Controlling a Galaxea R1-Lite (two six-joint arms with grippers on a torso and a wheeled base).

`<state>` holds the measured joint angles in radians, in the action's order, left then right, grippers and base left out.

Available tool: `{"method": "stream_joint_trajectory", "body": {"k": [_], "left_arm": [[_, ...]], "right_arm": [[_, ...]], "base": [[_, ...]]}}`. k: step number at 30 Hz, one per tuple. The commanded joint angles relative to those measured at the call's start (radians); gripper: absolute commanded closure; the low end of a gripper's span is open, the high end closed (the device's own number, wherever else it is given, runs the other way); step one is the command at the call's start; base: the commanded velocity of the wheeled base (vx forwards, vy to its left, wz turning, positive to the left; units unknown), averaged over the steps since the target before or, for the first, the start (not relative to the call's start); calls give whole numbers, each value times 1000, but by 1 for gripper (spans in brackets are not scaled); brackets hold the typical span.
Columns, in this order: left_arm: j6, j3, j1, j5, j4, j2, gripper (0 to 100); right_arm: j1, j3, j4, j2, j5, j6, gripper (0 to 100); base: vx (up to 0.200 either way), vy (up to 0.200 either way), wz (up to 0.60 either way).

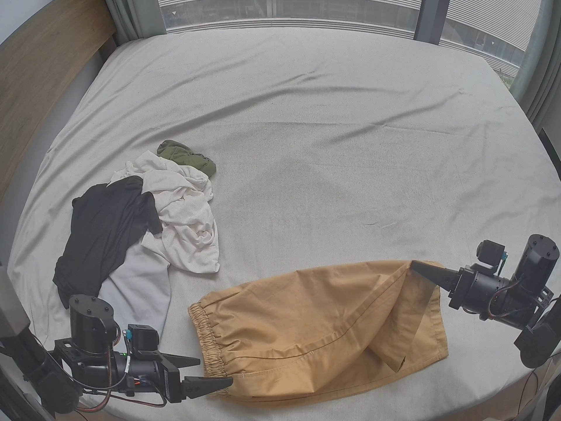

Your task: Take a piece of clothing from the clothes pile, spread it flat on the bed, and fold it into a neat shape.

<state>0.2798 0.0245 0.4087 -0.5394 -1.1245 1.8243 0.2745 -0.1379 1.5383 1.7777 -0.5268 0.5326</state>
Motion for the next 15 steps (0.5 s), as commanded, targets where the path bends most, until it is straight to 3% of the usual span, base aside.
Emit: {"method": "stream_joint_trajectory", "body": {"k": [1,6,15], "left_arm": [[7,-9,7,-1,-8,53,0],[32,-6,18,-1,-47,96,0],[79,-24,53,2,-275,242,0]], "right_arm": [[-4,0,0,2,-1,1,100],[-4,0,0,3,-1,1,100],[-4,0,0,3,-1,1,100]], "base": [[0,0,0],[0,0,0],[0,0,0]]}}
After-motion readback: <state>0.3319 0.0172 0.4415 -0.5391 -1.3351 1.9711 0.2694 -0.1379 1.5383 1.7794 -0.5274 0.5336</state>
